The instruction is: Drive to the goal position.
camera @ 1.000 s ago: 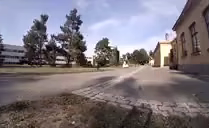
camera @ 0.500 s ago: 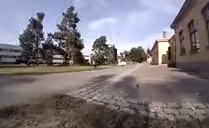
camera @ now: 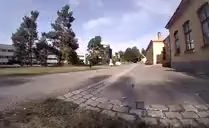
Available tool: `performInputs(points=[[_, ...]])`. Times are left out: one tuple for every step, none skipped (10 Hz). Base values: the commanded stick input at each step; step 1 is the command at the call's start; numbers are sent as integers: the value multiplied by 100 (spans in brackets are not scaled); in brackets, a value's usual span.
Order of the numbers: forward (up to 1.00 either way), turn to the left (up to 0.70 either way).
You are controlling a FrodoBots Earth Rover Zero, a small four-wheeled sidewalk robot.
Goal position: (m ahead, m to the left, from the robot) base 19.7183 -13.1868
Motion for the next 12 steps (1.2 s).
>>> performInputs(points=[[45,-27],[45,-27],[45,-27],[45,-27],[45,-27],[45,-27],[45,-27],[45,-27],[45,-27],[45,-27],[45,-27],[45,-27]])
